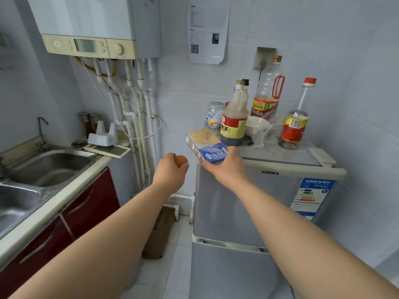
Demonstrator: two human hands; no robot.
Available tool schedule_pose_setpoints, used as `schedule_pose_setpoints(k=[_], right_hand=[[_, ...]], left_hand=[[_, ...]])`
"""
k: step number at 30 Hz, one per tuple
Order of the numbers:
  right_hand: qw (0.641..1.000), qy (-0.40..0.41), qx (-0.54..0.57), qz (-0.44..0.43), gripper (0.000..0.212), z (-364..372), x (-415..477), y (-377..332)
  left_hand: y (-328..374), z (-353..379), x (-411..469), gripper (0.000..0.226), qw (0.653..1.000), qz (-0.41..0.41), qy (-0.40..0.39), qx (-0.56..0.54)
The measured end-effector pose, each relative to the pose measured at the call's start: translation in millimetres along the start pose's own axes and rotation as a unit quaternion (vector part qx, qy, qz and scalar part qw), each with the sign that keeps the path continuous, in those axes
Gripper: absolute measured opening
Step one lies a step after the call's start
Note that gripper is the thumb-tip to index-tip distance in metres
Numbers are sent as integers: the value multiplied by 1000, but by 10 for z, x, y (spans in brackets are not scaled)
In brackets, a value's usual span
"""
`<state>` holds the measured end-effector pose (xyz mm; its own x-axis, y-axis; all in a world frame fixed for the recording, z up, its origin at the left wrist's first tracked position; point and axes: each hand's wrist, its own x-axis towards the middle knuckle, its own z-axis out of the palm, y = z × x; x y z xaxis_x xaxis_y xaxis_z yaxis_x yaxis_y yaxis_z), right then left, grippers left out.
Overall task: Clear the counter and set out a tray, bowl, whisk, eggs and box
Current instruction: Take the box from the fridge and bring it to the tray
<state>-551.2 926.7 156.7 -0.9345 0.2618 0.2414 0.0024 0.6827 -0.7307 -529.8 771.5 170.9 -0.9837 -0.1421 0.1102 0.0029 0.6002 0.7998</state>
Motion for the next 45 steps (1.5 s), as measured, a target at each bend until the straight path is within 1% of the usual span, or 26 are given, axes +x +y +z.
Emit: schedule_pose_setpoints(k=[6, 9, 11, 13, 18, 22, 26, 29, 35, 41, 45], right_hand=[[994, -88, 26, -52, 73, 228, -203, -166], [986, -136, 35, -88, 74, 393, -376, -283], [979, -169, 38, -110, 75, 518, -528, -393], [968, -205, 47, -139, 78, 645, -710, -537], [940, -268, 60, -203, 78, 1020, -1259, -978], [912, -325, 77, -238, 83, 1305, -1770, -1323], [880, -375, 93, -278, 80, 1604, -2333, -1710], [862, -400, 113, -291, 80, 1781, -2665, -1944], [827, -446, 108, -324, 77, 2209, -3415, -2572], [806, -479, 107, -331, 76, 2652, -4196, -3162], [800, -497, 107, -320, 77, 2984, -4636, -3443]], left_hand=[[-171, -314, -347, 40, 994, -64, 88, 4], [-368, -477, -586, 37, 986, -97, 133, 19], [-523, -600, -772, 42, 978, -124, 163, 30], [-673, -748, -985, 51, 968, -152, 197, 27], [-1040, -1188, -1565, 58, 935, -212, 283, 42], [-1317, -1573, -2024, 56, 906, -256, 334, 41], [-1606, -2026, -2500, 47, 870, -300, 388, 41], [-1779, -2301, -2778, 46, 851, -328, 409, 38], [-2233, -2980, -3324, 44, 817, -365, 445, 43], [-2738, -3657, -3810, 36, 797, -386, 463, 34], [-3089, -4086, -4072, 38, 794, -399, 458, 30]])
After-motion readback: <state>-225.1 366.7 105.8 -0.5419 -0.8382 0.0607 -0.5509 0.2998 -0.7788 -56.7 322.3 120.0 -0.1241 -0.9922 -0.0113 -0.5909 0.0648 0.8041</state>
